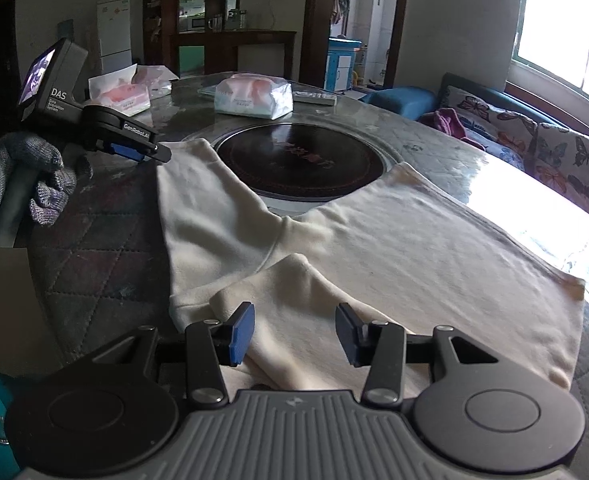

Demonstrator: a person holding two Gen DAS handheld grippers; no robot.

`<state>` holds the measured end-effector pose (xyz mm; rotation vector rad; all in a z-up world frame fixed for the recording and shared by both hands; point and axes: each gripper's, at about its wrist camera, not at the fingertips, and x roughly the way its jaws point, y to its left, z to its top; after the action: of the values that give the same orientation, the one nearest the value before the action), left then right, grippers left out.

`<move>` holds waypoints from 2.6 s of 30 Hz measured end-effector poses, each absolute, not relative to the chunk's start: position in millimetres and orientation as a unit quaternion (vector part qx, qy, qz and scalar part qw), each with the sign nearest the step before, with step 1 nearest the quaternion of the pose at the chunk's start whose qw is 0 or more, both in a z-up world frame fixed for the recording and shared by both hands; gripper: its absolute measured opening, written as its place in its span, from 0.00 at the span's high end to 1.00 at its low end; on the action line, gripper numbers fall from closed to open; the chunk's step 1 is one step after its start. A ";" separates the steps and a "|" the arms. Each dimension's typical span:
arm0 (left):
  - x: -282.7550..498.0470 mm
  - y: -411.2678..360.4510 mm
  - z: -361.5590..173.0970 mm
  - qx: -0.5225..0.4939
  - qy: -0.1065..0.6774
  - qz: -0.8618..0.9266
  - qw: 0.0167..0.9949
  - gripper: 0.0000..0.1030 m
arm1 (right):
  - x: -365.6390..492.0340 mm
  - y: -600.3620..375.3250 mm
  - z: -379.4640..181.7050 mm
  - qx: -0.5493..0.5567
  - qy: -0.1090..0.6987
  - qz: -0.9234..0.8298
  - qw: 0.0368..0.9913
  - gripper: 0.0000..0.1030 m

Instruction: Fold clothes

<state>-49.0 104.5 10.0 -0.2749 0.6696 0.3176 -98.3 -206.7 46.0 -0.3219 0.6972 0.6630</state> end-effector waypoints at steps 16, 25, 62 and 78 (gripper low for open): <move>-45.6 93.2 37.3 -0.167 0.284 0.092 0.940 0.96 | -102.5 -232.5 57.0 -0.112 0.325 0.290 0.893 0.56; -67.0 -12.9 105.6 -0.160 0.235 -0.132 0.950 0.96 | -104.9 -277.6 67.6 -0.047 0.314 0.243 0.917 0.56; -86.3 -60.1 34.6 -0.034 0.334 -0.244 0.910 0.68 | -109.4 -342.3 42.6 0.040 0.359 0.174 0.916 0.64; -86.5 -36.8 14.5 -0.053 0.355 -0.219 0.907 0.65 | -106.0 -322.9 62.0 -0.040 0.314 0.126 0.940 0.98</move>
<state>-86.5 -36.8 14.5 -0.1093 0.7329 -0.4527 -106.0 -322.9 62.0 -0.0819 0.6417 0.2580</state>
